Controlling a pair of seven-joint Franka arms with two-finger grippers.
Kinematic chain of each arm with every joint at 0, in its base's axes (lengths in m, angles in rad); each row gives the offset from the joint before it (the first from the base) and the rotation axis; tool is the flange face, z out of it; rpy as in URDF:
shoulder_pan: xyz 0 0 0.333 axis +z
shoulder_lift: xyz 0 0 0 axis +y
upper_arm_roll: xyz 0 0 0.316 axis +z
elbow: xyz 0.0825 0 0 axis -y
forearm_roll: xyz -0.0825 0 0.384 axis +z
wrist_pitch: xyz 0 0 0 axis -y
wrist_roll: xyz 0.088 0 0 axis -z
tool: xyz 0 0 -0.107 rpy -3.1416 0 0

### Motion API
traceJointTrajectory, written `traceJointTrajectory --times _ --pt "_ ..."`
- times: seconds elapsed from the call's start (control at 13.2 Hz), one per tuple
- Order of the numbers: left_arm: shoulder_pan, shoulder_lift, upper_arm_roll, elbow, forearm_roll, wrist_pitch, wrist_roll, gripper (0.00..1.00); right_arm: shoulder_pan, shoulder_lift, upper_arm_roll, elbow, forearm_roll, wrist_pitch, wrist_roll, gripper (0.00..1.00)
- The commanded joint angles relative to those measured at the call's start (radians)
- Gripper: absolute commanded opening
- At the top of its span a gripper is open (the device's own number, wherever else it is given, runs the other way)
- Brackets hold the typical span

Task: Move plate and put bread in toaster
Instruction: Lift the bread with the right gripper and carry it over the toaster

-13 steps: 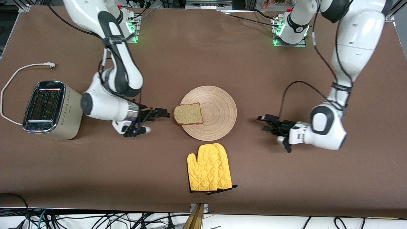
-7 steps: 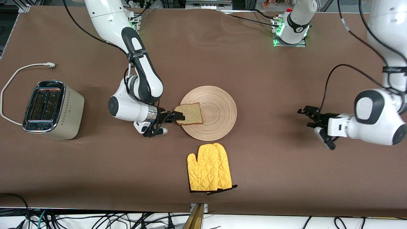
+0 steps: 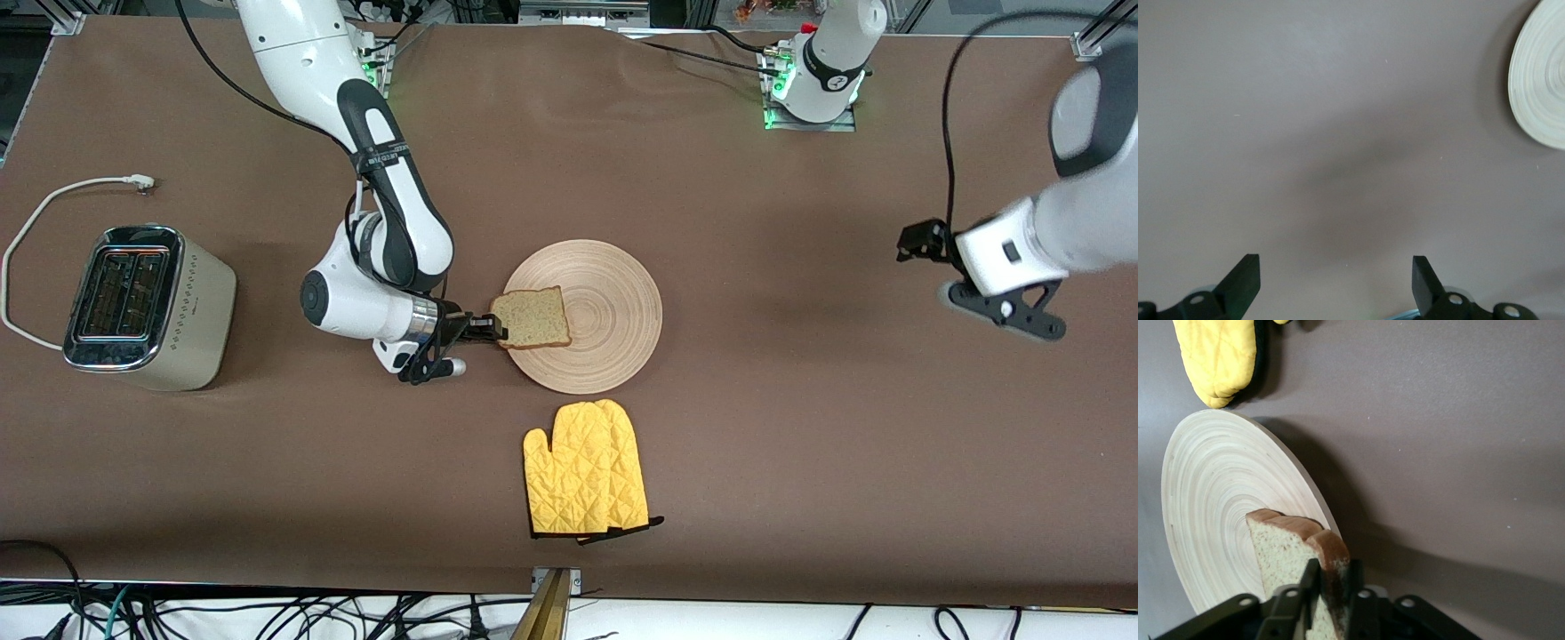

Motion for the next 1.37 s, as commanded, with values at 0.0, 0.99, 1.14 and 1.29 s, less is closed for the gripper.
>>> traceJointTrajectory --times 0.0,0.99,1.14,1.29 --pt "-0.064 -0.102 0.106 -0.078 0.020 0.122 -0.069 1.00 -0.010 -0.044 -0.040 0.003 0.012 -0.094 0.007 0.00" --pt "-0.054 -0.181 0.102 -0.098 -0.022 0.074 -0.255 1.00 -0.033 -0.121 -0.640 0.390 -0.677 -0.895 -0.141 0.00" --pt "-0.056 -0.181 0.102 -0.097 -0.023 0.065 -0.255 1.00 -0.033 -0.121 -0.677 0.404 -0.771 -0.901 -0.180 0.00" --pt "-0.061 -0.181 0.100 -0.092 -0.025 0.048 -0.255 1.00 -0.033 -0.120 -0.708 0.407 -0.851 -0.894 -0.184 0.00"
